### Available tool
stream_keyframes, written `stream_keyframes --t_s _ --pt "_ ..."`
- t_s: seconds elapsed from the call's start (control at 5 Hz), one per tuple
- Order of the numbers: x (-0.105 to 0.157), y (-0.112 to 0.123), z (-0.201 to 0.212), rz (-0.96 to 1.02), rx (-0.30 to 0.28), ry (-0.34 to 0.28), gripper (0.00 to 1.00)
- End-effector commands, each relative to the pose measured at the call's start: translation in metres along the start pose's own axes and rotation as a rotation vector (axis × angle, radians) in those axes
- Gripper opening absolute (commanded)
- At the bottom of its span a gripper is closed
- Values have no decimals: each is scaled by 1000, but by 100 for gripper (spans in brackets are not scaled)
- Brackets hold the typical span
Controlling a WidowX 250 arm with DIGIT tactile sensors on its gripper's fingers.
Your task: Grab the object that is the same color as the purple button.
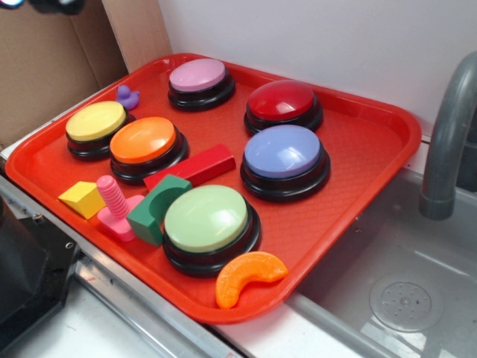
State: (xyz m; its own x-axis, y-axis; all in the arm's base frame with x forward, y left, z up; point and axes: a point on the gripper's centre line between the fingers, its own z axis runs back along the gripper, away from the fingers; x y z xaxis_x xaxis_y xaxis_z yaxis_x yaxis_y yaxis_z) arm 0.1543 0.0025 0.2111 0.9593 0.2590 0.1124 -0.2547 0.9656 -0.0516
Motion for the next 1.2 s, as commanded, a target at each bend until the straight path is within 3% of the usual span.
stream_keyframes --t_s 0.0,0.4,0.6,1.0 --pt "53 46 -21 410 48 -112 100" --pt "89 93 -60 711 130 -189 100" --pt "105 117 -88 908 124 -278 100" --pt "123 151 -134 1047 176 -319 100"
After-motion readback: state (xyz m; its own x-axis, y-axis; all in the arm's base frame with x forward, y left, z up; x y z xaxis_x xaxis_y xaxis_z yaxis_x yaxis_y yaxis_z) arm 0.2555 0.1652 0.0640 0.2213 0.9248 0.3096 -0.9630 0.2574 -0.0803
